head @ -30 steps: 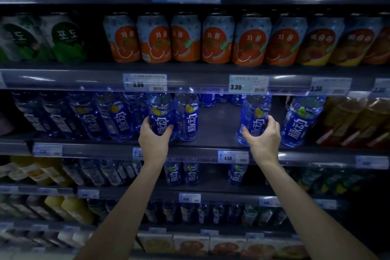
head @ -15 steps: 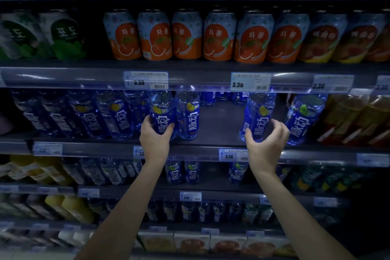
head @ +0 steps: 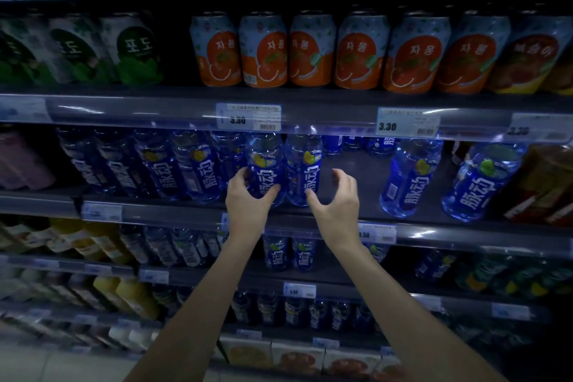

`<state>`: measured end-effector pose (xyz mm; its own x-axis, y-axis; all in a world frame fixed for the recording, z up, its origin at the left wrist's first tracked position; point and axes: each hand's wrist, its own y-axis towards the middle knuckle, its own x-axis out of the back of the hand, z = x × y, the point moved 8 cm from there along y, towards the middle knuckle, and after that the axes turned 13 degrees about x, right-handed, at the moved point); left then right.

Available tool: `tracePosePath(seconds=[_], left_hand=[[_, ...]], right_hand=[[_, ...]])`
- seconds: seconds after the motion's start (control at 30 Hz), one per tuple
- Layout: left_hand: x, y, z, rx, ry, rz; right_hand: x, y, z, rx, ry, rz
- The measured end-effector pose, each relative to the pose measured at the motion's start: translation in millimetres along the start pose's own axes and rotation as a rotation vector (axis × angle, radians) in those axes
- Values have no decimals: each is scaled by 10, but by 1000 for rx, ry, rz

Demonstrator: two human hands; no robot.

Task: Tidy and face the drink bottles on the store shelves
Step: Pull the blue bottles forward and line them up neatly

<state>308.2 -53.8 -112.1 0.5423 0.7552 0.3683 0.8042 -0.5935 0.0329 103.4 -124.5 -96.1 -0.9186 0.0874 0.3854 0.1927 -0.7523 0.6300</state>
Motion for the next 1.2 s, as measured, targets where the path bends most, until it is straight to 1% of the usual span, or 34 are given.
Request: tracePosePath(seconds=[0.27,0.47,0.63,0.8,1.03,1.2], left_hand=[[7,48,3,-26,9,29],[31,79,-6,-30,3,19],[-31,2,-22,-26,-13,16],[-186,-86,-78,-31,-37,52],[-440,-215,-152,-46,-69,100],[-609,-317,-245,-67,-107,182]], right_hand=[[-310,180,-3,-122,96,1],[-309,159,-33,-131,163,-27],[-190,130,-31,-87,111,-63],[-16,82,-79,-58,48,-99],[286,24,-198,-76,-72,-157],[456,3,-276,-127,-132,-199]])
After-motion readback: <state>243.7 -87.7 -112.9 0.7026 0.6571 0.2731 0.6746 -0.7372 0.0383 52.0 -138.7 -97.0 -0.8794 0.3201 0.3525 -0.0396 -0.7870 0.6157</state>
